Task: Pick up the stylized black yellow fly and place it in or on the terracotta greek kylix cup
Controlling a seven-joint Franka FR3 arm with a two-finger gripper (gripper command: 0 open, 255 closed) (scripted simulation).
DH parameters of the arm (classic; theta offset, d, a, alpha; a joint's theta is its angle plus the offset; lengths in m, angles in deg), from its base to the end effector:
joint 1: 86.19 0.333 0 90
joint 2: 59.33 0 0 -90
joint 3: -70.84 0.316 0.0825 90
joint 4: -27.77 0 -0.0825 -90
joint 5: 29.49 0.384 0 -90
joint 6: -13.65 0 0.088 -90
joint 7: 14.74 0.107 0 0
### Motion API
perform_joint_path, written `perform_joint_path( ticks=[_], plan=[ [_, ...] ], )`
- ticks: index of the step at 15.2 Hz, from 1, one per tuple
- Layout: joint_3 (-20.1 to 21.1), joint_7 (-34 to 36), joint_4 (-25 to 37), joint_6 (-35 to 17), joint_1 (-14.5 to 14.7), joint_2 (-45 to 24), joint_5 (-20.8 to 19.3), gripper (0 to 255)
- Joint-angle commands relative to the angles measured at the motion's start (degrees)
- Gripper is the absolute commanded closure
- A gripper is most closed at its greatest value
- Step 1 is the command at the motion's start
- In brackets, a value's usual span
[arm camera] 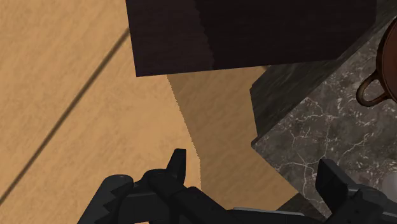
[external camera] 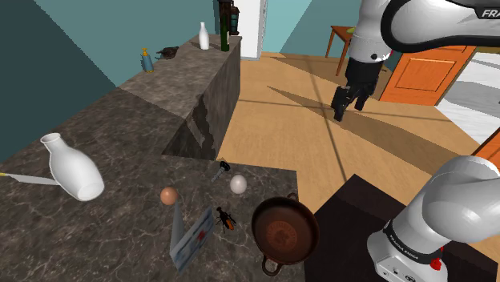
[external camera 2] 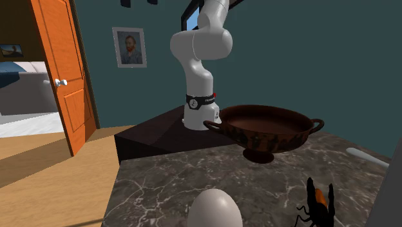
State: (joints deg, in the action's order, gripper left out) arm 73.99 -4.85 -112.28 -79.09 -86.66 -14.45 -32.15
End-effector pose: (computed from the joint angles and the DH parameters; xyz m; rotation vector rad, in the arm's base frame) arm 0.3087 0.0132 0.5520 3.0447 -0.2126 -0.0525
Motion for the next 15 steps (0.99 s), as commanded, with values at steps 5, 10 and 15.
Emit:
perform_joint_path(
  ticks=[5, 10, 15],
  plan=[
    [3.72, 4.05, -2.54, -5.35, 1.87, -2.78, 3.04, 0],
    [8.55, 8.96, -4.17, -12.49, 4.04, -8.04, 6.39, 0],
    [13.46, 13.9, -3.96, -19.82, 5.76, -15.16, 8.7, 0]
  ],
)
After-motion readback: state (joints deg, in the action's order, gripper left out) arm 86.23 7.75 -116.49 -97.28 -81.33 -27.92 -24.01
